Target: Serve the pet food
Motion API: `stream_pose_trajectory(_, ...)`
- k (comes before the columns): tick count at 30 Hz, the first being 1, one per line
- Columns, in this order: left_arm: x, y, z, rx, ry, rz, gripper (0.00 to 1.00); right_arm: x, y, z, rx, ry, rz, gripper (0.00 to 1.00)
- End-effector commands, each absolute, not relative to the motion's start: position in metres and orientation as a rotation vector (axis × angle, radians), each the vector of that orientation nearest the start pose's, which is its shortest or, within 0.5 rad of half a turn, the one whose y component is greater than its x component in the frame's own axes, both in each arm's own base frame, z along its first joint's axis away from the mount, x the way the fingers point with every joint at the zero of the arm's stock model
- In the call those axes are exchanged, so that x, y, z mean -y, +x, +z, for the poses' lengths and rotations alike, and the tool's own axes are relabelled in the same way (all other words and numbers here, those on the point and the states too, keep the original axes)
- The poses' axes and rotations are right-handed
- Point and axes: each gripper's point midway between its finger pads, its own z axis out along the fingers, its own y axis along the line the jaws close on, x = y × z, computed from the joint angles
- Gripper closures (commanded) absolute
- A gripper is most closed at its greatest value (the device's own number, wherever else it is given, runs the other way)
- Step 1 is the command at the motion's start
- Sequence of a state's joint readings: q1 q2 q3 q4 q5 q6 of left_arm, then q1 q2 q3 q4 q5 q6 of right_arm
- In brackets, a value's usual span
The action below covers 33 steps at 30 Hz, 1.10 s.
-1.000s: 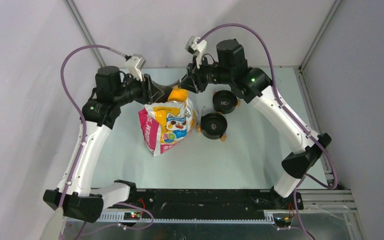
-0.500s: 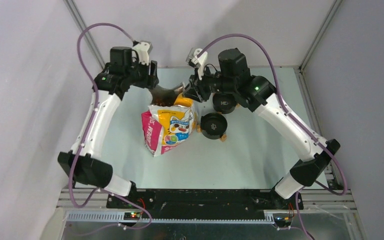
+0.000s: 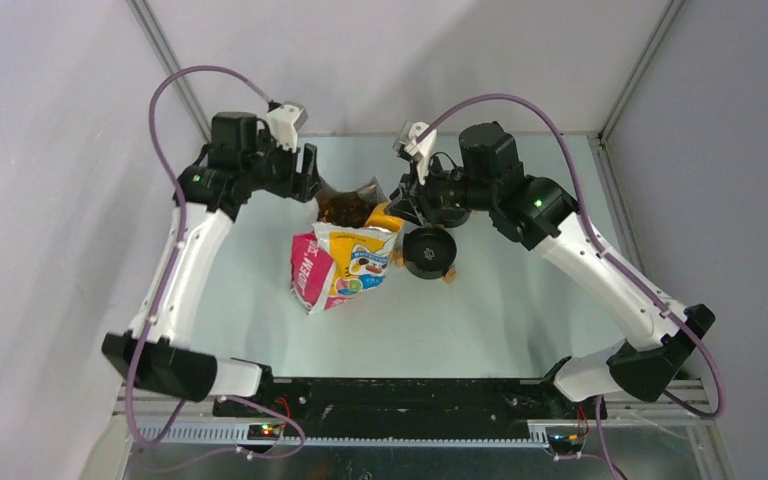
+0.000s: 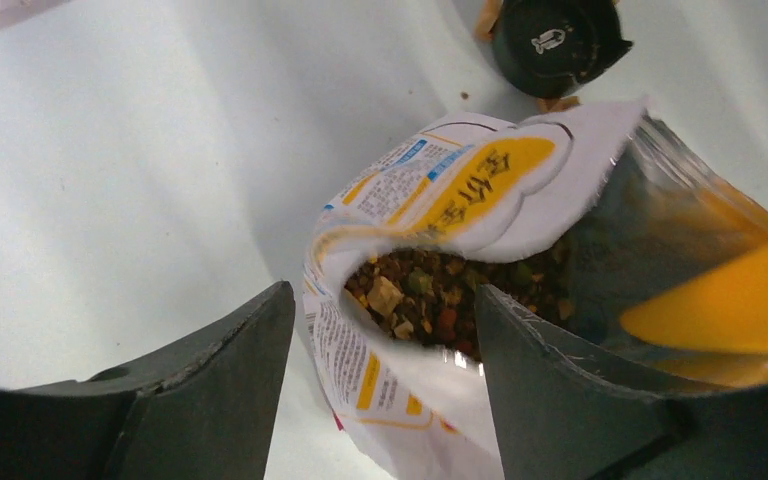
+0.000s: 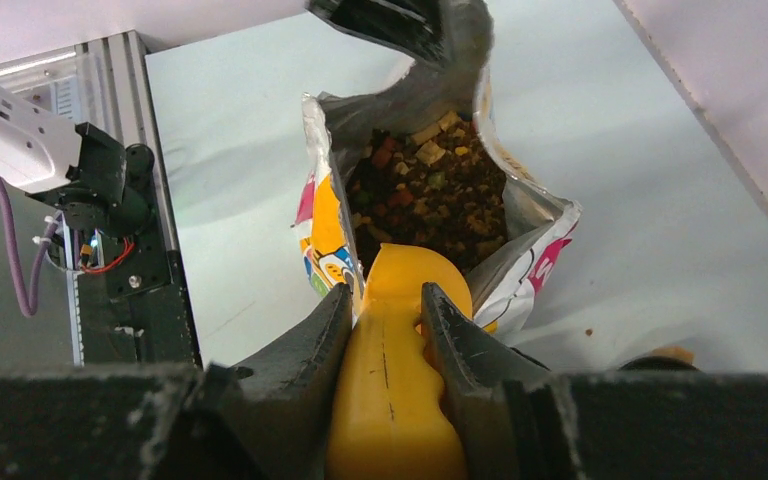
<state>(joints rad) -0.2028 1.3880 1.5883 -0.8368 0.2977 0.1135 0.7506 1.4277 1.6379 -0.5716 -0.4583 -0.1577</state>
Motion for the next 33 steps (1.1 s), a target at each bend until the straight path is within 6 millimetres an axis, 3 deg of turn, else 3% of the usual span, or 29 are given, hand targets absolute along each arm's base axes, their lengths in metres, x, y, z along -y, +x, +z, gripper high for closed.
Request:
stream_pose_trajectory(1, 0.129, 0.335, 0.34, -1.975, 0.603, -0.36, 0.26, -0.315, 0.245, 0.35, -1.706, -1.117, 0.822, 1.0)
stream_pose_trajectory(6, 0.123, 0.34, 0.306, -2.153, 0.577, -0.312, 0.29, -0.306, 0.241, 0.342, -1.726, -1.1, 0.815, 1.0)
stream_pose_trajectory(13, 0.126, 0.347, 0.283, -2.244, 0.565, -0.234, 0.33, -0.303, 0.241, 0.343, -1.725, -1.087, 0.809, 1.0)
stream_pose_trajectory(15, 0.123, 0.349, 0.281, -2.258, 0.566, -0.198, 0.37, -0.304, 0.243, 0.344, -1.732, -1.082, 0.81, 1.0)
stream_pose_trajectory(17, 0.126, 0.346, 0.281, -2.265, 0.578, -0.215, 0.47, -0.306, 0.246, 0.343, -1.748, -1.086, 0.815, 1.0)
stream_pose_trajectory(22, 0.153, 0.325, 0.283, -2.237, 0.659, -0.433, 0.77, -0.319, 0.274, 0.341, -1.829, -1.026, 0.778, 1.0)
stream_pose_trajectory(26, 0.168, 0.316, 0.281, -2.237, 0.641, -0.556, 0.98, -0.339, 0.295, 0.344, -1.786, -1.026, 0.759, 1.0)
stream_pose_trajectory(33, 0.188, 0.309, 0.294, -2.204, 0.598, -0.735, 1.0, -0.366, 0.334, 0.336, -1.801, -0.921, 0.706, 1.0)
